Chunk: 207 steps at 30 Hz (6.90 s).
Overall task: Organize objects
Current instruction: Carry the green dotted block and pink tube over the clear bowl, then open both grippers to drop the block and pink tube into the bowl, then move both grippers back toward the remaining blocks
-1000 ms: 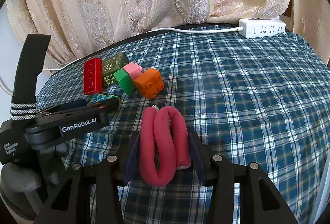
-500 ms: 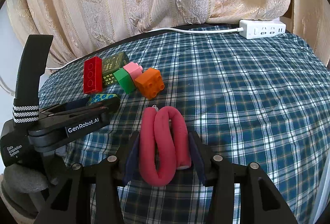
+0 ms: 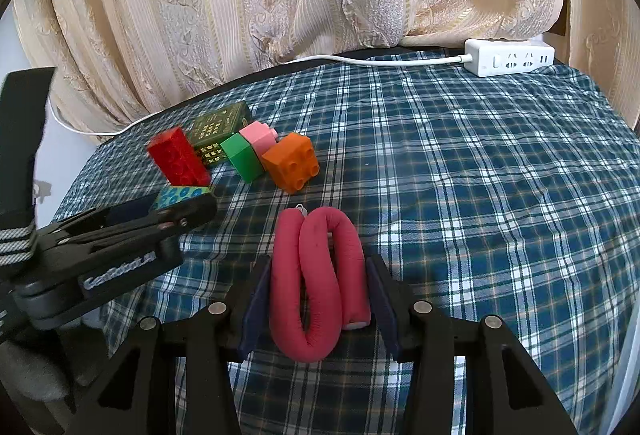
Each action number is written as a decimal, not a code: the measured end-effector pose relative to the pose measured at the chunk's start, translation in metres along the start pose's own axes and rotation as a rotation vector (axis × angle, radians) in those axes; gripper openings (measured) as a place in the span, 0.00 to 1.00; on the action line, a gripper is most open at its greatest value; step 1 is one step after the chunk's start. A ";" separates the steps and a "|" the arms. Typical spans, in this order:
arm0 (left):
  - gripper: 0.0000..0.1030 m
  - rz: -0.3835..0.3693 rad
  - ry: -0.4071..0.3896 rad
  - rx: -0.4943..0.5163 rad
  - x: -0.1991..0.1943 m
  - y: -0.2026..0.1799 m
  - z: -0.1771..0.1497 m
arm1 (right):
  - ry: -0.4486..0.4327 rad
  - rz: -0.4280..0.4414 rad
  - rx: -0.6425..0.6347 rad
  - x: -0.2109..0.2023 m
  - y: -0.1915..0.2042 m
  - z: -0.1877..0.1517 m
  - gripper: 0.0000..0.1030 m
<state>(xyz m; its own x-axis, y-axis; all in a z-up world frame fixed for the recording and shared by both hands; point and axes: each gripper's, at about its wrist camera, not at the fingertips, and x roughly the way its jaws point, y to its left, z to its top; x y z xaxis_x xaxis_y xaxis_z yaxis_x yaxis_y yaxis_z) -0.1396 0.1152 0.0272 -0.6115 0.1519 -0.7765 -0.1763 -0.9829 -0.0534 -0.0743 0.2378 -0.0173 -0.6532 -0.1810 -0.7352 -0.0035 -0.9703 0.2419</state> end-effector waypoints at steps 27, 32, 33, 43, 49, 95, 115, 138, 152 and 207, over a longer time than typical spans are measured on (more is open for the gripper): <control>0.59 -0.001 -0.103 0.015 -0.052 -0.016 -0.026 | -0.122 -0.020 0.010 -0.025 -0.003 0.003 0.49; 0.59 -0.010 -0.114 0.017 -0.059 -0.022 -0.029 | -0.169 -0.037 0.013 -0.034 -0.005 0.002 0.49; 0.59 -0.011 -0.117 0.018 -0.061 -0.023 -0.029 | -0.172 -0.031 0.024 -0.035 -0.007 0.002 0.49; 0.59 -0.013 -0.117 0.036 -0.068 -0.038 -0.033 | -0.233 -0.014 0.105 -0.079 -0.030 -0.007 0.49; 0.59 -0.033 -0.115 0.071 -0.070 -0.057 -0.034 | -0.266 -0.020 0.149 -0.111 -0.051 -0.015 0.49; 0.59 -0.313 -0.054 0.398 -0.093 -0.250 -0.050 | -0.379 -0.300 0.450 -0.232 -0.241 -0.102 0.49; 0.59 -0.424 -0.031 0.454 -0.078 -0.314 -0.023 | -0.349 -0.241 0.443 -0.223 -0.248 -0.105 0.49; 0.62 -0.463 -0.015 0.443 -0.050 -0.342 0.005 | -0.333 -0.217 0.454 -0.210 -0.250 -0.097 0.49; 0.71 -0.374 -0.063 0.418 -0.058 -0.317 -0.001 | -0.352 -0.219 0.473 -0.210 -0.244 -0.095 0.60; 0.72 -0.088 -0.090 0.065 -0.053 -0.074 0.012 | -0.253 -0.094 0.244 -0.148 -0.096 -0.046 0.61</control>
<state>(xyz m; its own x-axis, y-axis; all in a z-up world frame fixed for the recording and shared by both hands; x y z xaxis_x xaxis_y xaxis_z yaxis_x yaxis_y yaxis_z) -0.1034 0.1810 0.0794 -0.6577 0.2489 -0.7110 -0.2803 -0.9569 -0.0758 0.0581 0.3506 0.0392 -0.8080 -0.0175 -0.5890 -0.2334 -0.9083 0.3472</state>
